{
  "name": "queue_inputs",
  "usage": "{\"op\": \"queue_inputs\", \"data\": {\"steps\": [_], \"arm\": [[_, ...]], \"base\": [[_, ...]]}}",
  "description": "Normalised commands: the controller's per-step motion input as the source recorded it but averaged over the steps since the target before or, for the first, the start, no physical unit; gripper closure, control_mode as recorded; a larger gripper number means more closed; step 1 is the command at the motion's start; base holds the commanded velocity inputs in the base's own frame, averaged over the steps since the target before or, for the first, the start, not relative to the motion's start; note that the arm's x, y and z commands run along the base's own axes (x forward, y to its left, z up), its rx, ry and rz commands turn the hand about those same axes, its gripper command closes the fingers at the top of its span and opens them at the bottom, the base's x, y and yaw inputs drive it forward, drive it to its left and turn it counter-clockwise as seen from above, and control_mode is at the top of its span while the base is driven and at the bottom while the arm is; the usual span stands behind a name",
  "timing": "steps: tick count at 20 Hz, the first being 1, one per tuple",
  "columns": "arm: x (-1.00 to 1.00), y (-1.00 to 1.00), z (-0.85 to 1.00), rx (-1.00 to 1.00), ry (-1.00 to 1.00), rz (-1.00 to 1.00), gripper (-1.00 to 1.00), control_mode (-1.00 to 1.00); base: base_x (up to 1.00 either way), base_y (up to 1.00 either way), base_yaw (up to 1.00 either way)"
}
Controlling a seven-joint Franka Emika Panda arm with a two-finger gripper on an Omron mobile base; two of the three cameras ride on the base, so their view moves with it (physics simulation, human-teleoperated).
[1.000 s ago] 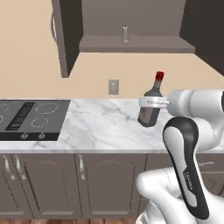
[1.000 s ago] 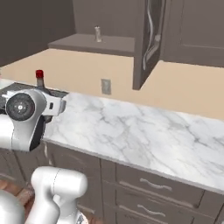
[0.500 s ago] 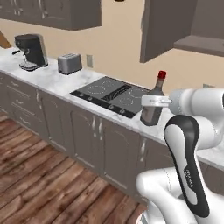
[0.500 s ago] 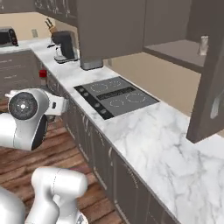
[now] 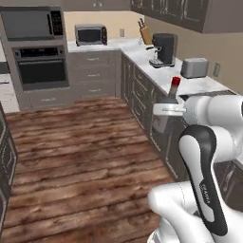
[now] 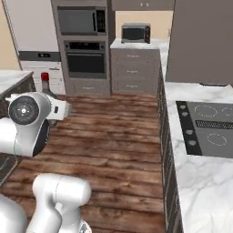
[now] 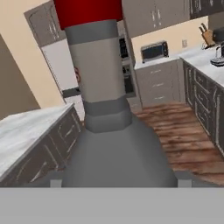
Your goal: Get the candle and the liquor from the cabinet and move them to the dining counter.
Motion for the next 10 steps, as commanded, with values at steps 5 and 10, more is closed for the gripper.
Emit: {"op": "queue_inputs", "data": {"steps": [5,10], "arm": [[0.00,0.00,0.00,0.00,0.00,0.00,1.00,1.00],[0.00,0.00,0.00,0.00,0.00,0.00,1.00,1.00]], "base": [[-0.01,0.00,0.99],[0.04,0.00,0.92]]}}
